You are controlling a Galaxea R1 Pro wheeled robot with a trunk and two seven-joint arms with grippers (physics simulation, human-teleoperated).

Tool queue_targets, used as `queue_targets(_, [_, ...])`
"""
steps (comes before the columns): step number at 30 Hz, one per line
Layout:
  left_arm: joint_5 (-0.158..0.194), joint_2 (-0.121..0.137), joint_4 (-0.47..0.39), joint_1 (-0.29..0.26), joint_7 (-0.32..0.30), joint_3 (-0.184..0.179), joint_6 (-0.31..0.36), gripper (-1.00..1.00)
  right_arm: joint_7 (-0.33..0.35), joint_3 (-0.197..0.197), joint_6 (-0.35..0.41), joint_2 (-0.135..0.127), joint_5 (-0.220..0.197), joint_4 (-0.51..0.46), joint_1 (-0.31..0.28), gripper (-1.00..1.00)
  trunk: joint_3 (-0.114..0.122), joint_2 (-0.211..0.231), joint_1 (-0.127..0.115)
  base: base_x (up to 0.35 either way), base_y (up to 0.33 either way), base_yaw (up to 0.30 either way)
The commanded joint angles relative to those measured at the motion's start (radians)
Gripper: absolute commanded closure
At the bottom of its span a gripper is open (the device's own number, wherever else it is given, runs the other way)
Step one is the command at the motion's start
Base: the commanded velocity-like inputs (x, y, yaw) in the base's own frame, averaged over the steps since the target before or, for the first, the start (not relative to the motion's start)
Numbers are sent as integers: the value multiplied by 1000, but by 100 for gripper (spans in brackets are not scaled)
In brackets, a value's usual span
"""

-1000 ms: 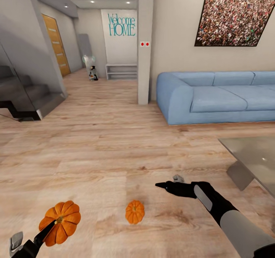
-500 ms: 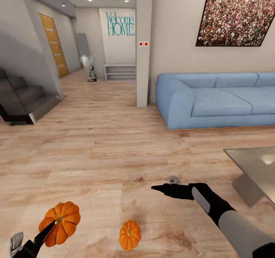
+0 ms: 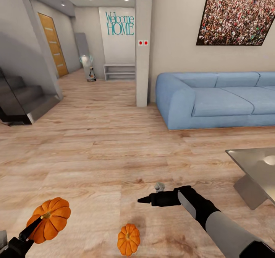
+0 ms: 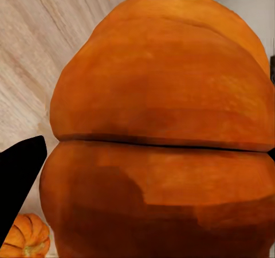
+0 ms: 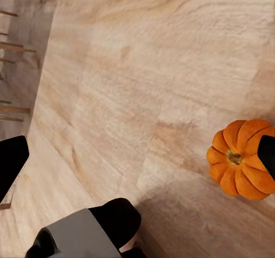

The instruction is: Place each of the two pumpkins and all three candles from the living room inside a cabinet in the living room (use any cabinet), then make sure every cabinet is closed, and position the cauldron so it is next to a table in the living room.

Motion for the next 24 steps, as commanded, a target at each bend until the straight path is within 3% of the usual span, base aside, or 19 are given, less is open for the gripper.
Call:
queue_targets(1, [1, 12, -16, -4, 3, -4, 35, 100, 48, 4, 2, 6, 4, -6, -1, -100, -3, -7, 4, 1, 0, 0])
queue_targets(3, [0, 15, -30, -7, 4, -11, 46, 100, 61, 4, 2, 8, 5, -8, -2, -100, -10, -21, 12, 0, 0, 0])
queue_targets(5, [-13, 18, -66, -11, 8, -48, 54, 100, 71, 4, 3, 11, 6, -9, -7, -100, -16, -35, 19, 0, 0, 0])
queue_targets(6, [-58, 19, -95, -15, 20, -97, 57, 100, 78, 4, 4, 14, 5, -10, -18, -100, -19, -42, 23, 0, 0, 0])
queue_targets(8, [-105, 18, -108, -28, 29, -128, 58, 100, 82, 4, 4, 15, 4, -10, -25, -100, -25, -56, 31, 0, 0, 0])
queue_targets(11, [-141, 18, -103, -44, 49, -146, 59, 100, 85, 3, 5, 16, 3, -10, -30, -100, -35, -77, 42, 0, 0, 0])
queue_targets(16, [-154, 15, -95, -53, 130, -155, 57, 100, 89, 3, 5, 16, 3, -11, -32, -100, -53, -86, 49, 0, 0, 0])
queue_targets(24, [-152, 15, -93, -55, 165, -157, 57, 100, 91, 2, 5, 16, 2, -12, -33, -100, -84, -88, 52, 0, 0, 0])
